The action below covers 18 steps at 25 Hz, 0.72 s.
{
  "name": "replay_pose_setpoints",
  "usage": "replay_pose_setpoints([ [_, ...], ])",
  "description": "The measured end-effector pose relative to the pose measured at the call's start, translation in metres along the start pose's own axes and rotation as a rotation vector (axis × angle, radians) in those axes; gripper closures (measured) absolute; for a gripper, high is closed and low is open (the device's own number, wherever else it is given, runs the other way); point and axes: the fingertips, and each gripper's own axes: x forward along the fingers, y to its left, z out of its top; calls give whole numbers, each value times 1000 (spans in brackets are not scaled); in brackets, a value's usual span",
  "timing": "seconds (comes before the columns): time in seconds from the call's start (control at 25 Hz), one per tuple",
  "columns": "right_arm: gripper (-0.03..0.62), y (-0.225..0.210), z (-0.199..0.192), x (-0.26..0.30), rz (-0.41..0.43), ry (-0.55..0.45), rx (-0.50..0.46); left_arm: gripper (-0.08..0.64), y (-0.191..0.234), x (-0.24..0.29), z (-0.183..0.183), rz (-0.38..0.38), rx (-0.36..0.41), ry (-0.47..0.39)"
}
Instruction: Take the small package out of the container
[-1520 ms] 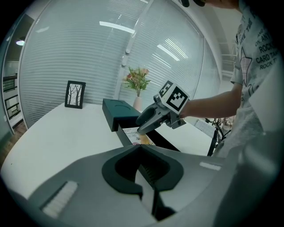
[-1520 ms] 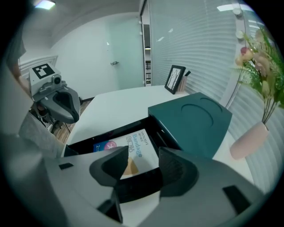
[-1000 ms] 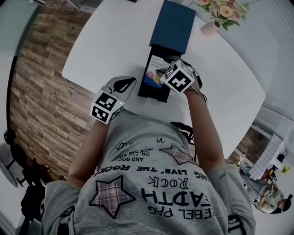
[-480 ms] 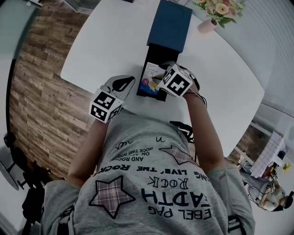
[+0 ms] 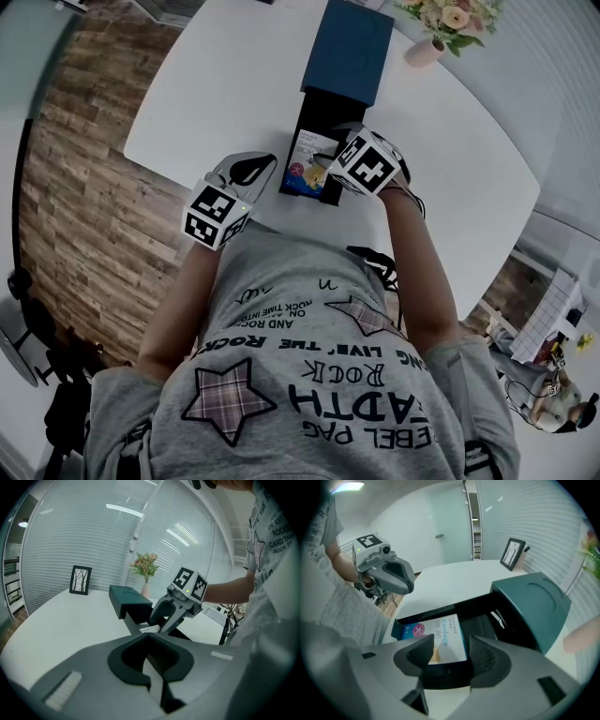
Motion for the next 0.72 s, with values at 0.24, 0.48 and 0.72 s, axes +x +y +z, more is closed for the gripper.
replay_pose_setpoints([
  [0.24, 383, -3, -1, 4, 31, 9, 37, 549, 1, -1, -1, 3, -8, -3],
  [0.48, 382, -2, -5, 8, 47, 58, 39, 549, 2, -2, -1, 3, -9, -2],
  [0.72, 382, 5, -9, 11, 61, 137, -26, 549, 1, -2, -2, 0, -10, -1],
])
